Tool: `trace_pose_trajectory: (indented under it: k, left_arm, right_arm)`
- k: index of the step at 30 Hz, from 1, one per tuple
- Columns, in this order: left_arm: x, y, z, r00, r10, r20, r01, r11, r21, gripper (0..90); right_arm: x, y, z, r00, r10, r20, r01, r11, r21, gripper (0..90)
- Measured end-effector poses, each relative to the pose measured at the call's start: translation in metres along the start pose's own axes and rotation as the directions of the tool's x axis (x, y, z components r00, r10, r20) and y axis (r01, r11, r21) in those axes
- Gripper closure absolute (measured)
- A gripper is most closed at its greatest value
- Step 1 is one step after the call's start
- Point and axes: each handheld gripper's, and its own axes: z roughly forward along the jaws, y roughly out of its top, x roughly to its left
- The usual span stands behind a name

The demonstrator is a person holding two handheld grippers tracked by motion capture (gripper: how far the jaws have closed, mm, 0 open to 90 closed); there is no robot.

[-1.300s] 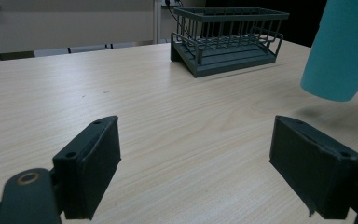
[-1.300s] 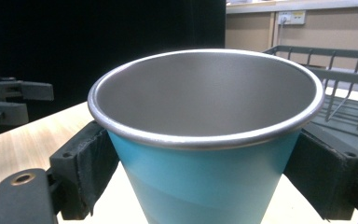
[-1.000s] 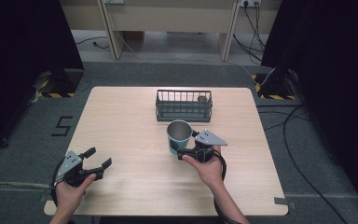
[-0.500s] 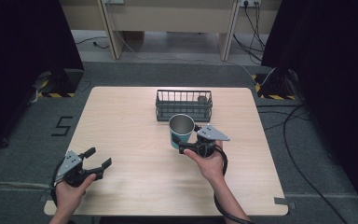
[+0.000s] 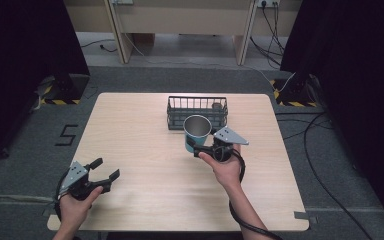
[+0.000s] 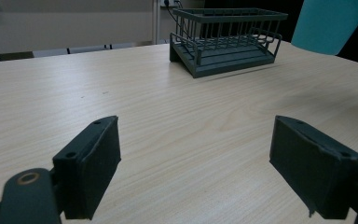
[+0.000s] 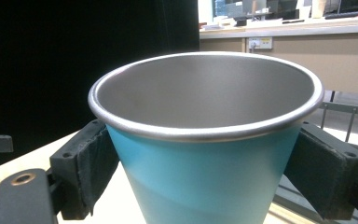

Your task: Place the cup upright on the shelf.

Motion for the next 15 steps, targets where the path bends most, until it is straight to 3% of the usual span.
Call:
trace_pose_trajectory:
  k: [15]
  left_arm:
    - [0.0,0.0,0.0,1.0,-0.005,0.007,0.005,1.0,0.007,15.6]
  right_arm:
    - [-0.01,0.011,0.006,0.9996,0.009,0.026,-0.008,0.9998,-0.018,15.5]
